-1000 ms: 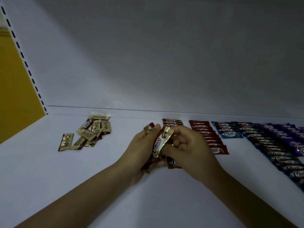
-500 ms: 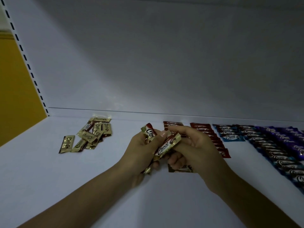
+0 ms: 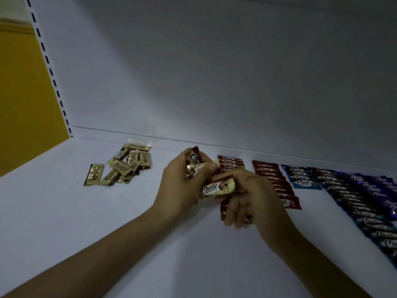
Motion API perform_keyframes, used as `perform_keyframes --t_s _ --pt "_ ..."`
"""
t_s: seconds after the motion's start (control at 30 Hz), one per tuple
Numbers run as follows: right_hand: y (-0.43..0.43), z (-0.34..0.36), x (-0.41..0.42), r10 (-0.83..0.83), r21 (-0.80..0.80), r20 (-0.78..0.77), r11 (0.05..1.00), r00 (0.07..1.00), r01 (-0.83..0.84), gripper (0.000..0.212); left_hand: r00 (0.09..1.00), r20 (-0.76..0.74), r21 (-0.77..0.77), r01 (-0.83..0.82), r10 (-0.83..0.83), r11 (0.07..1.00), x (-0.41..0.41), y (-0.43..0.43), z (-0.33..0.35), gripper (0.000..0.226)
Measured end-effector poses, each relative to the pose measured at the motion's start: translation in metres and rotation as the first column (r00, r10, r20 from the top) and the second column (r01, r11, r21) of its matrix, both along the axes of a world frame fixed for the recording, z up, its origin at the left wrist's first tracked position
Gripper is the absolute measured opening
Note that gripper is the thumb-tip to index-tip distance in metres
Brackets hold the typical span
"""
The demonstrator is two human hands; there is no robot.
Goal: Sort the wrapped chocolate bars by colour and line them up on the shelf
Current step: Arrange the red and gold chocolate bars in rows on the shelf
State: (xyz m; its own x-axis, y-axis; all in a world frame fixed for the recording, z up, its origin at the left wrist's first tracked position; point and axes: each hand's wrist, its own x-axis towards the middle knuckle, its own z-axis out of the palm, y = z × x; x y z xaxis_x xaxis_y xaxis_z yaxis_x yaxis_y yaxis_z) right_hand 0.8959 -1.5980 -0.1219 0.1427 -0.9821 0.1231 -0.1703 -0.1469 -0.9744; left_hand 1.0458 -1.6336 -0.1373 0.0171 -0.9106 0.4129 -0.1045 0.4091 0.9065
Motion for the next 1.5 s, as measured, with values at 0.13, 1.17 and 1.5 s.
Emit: perform_keyframes --t_s 0.13,1.17,1.5 --pt "0.005 0.004 0.003 0.066 -0.137 -0.174 0.986 0.983 -0.091 0.0 0.99 0.128 -0.159 -0.039 0.059 0.987 0.002 0.003 -0.003 0.009" --pt "-0.001 -0.004 -0.053 -0.044 -0.218 -0.735 0.96 0.676 -0.174 0.009 0.984 0.177 -0.066 0.019 -0.007 0.998 0.009 0.01 -0.009 0.009" --pt "0.007 0.002 -0.026 0.037 -0.253 -0.237 0.962 0.971 -0.099 0.011 0.964 0.044 0.051 0.258 -0.26 0.965 0.0 0.026 0.007 0.031"
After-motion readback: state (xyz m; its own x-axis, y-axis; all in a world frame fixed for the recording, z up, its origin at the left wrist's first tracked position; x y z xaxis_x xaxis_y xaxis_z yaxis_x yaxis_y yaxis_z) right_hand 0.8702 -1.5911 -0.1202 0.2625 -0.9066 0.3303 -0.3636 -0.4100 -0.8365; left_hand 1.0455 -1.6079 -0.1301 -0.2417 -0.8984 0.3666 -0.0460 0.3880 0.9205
